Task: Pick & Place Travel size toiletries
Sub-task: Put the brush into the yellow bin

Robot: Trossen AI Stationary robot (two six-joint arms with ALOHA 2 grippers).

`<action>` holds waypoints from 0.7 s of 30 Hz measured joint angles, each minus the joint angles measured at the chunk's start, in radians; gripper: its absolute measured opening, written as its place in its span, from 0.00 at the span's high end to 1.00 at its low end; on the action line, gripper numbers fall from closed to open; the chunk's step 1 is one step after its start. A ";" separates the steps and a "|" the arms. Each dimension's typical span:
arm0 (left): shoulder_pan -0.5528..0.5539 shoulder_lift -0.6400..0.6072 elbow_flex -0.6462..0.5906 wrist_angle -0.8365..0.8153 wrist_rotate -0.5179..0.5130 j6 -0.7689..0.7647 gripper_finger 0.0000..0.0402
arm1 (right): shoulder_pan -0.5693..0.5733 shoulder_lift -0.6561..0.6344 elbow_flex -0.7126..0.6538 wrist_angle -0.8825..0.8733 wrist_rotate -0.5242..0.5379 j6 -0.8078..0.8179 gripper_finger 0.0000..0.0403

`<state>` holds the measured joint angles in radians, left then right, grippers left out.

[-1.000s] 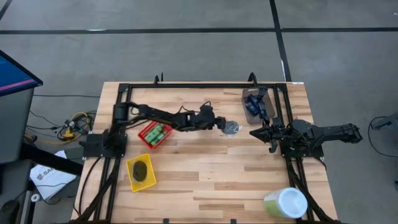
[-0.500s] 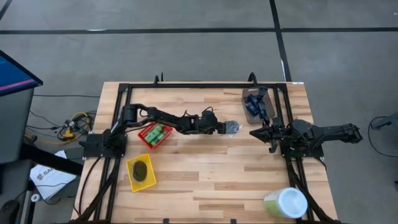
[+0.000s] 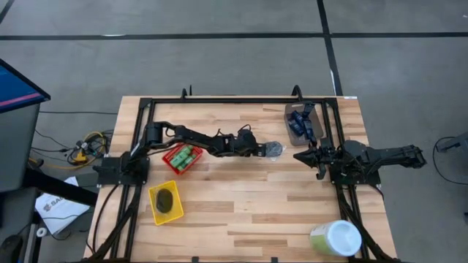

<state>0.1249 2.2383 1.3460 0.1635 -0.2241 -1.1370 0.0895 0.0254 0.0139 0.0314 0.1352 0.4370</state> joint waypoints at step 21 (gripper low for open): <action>-0.066 -0.225 -0.011 -0.238 0.078 0.191 1.00 | 0.000 0.000 0.000 0.000 0.000 0.000 1.00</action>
<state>0.0594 2.0131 1.3355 -0.0743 -0.1459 -0.9465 0.0895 0.0254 0.0139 0.0318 0.1352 0.4370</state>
